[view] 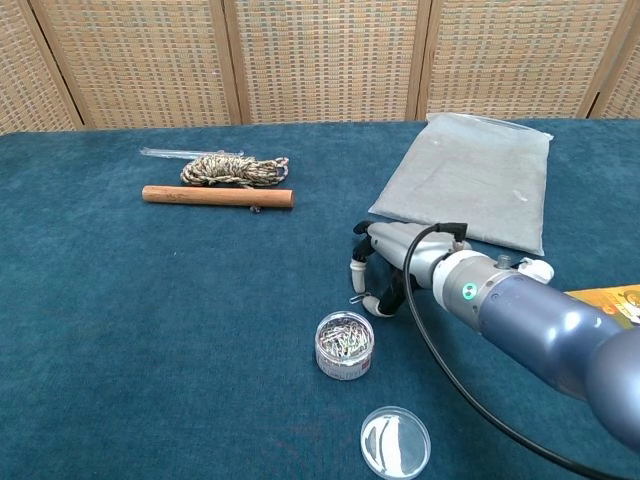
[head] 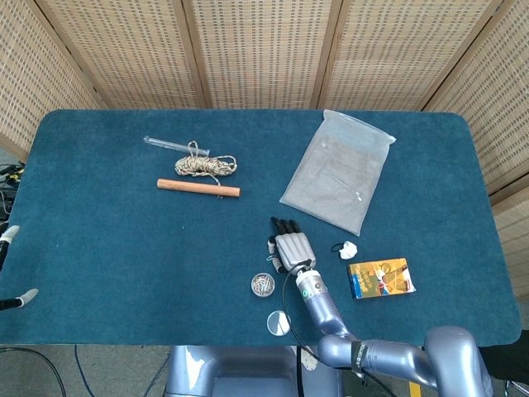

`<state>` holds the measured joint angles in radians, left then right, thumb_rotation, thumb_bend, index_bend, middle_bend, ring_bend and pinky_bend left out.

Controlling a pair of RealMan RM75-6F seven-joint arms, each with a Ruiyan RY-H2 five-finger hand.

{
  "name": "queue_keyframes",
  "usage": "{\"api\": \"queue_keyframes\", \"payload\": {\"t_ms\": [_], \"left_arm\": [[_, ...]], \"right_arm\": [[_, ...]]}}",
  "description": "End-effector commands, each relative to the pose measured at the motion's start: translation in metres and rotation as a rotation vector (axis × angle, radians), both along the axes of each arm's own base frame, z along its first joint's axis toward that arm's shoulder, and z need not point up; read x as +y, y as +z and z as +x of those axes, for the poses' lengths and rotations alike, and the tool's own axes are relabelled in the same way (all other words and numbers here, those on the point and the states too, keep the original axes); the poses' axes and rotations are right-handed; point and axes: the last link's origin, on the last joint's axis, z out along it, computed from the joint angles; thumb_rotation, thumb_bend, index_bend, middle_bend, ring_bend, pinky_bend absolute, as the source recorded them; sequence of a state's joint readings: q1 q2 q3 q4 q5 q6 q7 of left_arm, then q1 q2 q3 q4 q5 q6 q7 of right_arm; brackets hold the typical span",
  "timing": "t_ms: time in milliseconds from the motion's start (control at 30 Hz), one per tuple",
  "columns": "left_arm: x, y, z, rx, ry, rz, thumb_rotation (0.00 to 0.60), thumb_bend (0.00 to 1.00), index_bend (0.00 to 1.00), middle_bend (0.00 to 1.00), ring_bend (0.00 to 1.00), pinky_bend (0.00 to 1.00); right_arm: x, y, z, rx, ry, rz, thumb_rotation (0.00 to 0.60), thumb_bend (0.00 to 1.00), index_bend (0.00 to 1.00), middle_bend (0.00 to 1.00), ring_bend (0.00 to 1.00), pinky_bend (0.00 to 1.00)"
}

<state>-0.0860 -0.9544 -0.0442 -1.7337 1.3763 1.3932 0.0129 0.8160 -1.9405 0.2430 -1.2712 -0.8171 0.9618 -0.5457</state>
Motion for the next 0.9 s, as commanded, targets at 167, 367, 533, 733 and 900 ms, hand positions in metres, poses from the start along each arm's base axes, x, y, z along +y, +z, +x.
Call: {"api": "queue_keyframes", "payload": {"t_ms": [167,367,533,733,900], "left_arm": [[0.0008,-0.0002,-0.0006,0.0,0.003,-0.003,0.6,0.0,0.0,0.0,0.0,0.0],[0.0008,0.0003,-0.0004,-0.001,0.002,-0.001,0.6,0.0,0.0,0.0,0.0,0.0],[0.0005,0.0003,-0.0003,-0.003,0.002,-0.003,0.6,0.0,0.0,0.0,0.0,0.0],[0.0003,0.0009,-0.0001,-0.004,0.001,-0.001,0.6,0.0,0.0,0.0,0.0,0.0],[0.0004,0.0008,0.0,-0.005,0.001,-0.003,0.6,0.0,0.0,0.0,0.0,0.0]], "right_arm": [[0.001,-0.0021,-0.0001,0.007,0.013,0.004,0.6,0.36,0.58,0.0,0.0,0.0],[0.001,-0.0025,0.0004,0.001,0.02,0.0,0.6,0.36,0.62,0.0,0.0,0.0],[0.0001,-0.0001,0.0006,-0.006,0.023,-0.011,0.6,0.36,0.64,0.0,0.0,0.0],[-0.0005,0.002,0.0011,-0.013,0.028,-0.019,0.6,0.36,0.67,0.0,0.0,0.0],[-0.001,0.006,0.0035,-0.029,0.034,-0.026,0.6,0.36,0.67,0.0,0.0,0.01]]}}
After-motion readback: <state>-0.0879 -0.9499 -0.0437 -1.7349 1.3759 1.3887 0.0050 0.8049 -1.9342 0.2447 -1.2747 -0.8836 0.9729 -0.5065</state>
